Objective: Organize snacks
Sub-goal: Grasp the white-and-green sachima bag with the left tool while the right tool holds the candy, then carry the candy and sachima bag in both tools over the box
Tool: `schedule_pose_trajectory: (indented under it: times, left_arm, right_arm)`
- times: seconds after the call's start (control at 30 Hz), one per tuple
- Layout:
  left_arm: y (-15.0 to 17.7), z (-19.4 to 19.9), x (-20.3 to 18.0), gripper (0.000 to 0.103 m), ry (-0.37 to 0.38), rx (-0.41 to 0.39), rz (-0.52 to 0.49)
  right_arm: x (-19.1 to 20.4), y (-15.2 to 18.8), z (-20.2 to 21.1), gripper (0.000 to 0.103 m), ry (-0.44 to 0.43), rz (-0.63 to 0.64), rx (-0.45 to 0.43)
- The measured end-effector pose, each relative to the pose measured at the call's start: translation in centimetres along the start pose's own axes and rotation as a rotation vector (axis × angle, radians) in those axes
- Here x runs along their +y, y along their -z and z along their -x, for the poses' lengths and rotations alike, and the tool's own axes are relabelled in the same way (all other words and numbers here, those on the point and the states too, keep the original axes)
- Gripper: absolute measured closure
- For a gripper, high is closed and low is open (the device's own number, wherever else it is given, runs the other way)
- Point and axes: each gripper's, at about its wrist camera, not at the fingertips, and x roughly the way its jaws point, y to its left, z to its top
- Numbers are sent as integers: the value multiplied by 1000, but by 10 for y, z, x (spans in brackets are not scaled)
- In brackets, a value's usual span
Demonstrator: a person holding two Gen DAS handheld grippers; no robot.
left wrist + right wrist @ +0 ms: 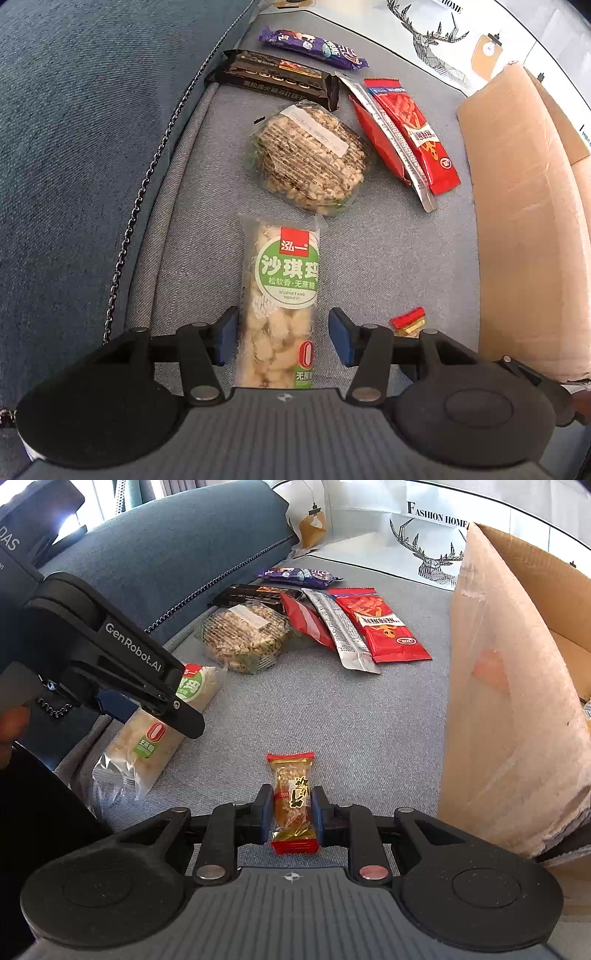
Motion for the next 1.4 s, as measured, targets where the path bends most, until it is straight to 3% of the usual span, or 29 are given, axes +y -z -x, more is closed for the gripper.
schedule_pose_trajectory:
  times: [0.3,0.47,0.77,1.4]
  left_arm:
    - [-1,0,-1,48,-3,-2,-7]
    - [1,1,-2,60,-8,-8,-6]
    - [4,5,0,61,5,-30,-6]
    - [16,38,0,63,67,-220,-14]
  right_arm:
    - [1,1,2,80,6,15,-5]
    - [3,1,3,82,12,24,-13]
    - [2,-1,14,85,14,29,-72]
    - [4,-9,46,85,-1,12,-256]
